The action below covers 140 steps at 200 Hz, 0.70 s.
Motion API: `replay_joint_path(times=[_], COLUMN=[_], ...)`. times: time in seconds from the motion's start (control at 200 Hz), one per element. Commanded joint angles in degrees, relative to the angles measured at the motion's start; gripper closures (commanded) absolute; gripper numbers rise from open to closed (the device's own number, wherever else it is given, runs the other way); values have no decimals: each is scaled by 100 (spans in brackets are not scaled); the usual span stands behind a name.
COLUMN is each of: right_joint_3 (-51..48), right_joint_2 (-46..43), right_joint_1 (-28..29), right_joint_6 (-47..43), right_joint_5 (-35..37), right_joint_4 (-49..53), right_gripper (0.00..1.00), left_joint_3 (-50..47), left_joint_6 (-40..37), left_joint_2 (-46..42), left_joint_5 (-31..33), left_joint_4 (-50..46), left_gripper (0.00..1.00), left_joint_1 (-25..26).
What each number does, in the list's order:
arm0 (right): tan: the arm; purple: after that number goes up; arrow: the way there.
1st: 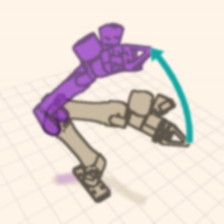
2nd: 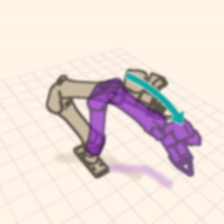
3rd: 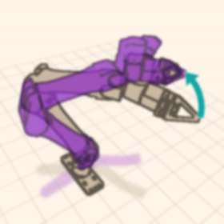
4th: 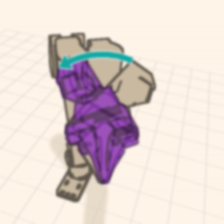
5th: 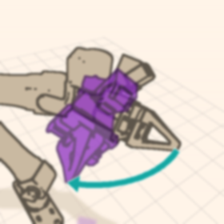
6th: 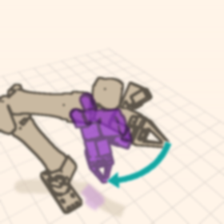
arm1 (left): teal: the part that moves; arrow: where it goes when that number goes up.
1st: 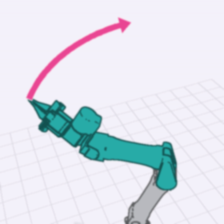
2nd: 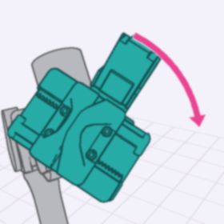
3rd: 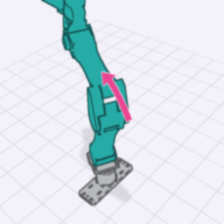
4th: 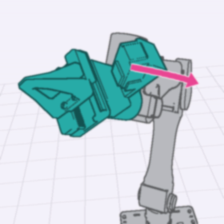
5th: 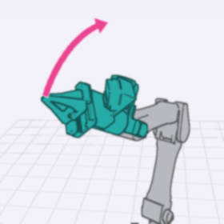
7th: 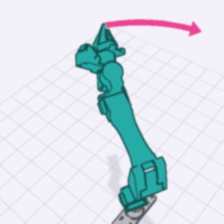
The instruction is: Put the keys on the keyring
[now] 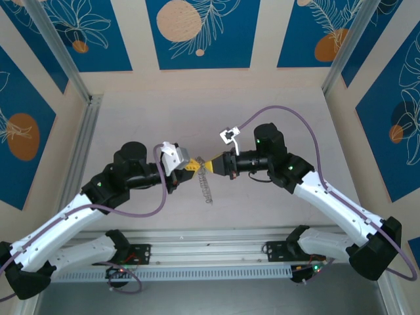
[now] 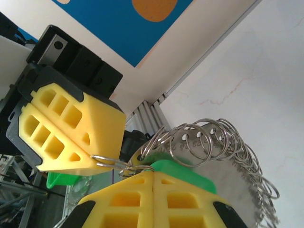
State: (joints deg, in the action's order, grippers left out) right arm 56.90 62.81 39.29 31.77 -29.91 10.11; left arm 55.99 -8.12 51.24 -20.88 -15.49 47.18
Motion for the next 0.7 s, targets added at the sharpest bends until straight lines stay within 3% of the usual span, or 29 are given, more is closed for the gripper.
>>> replay_joint_path(times=[0.0, 0.535, 0.695], right_joint_3=[213, 200, 26], right_joint_2=[4, -235, -505], right_joint_1=[34, 298, 162], right_joint_6=[-44, -498, -411], right_joint_5=[-274, 353, 578], right_joint_4=[76, 784, 925], right_gripper=[95, 94, 77], left_joint_3=[176, 182, 253], left_joint_6=[-172, -241, -258], left_joint_2=[-116, -142, -149], left_joint_5=[23, 182, 114], left_joint_4=[370, 448, 361], left_gripper=[100, 100, 100], left_joint_1=[80, 138, 134])
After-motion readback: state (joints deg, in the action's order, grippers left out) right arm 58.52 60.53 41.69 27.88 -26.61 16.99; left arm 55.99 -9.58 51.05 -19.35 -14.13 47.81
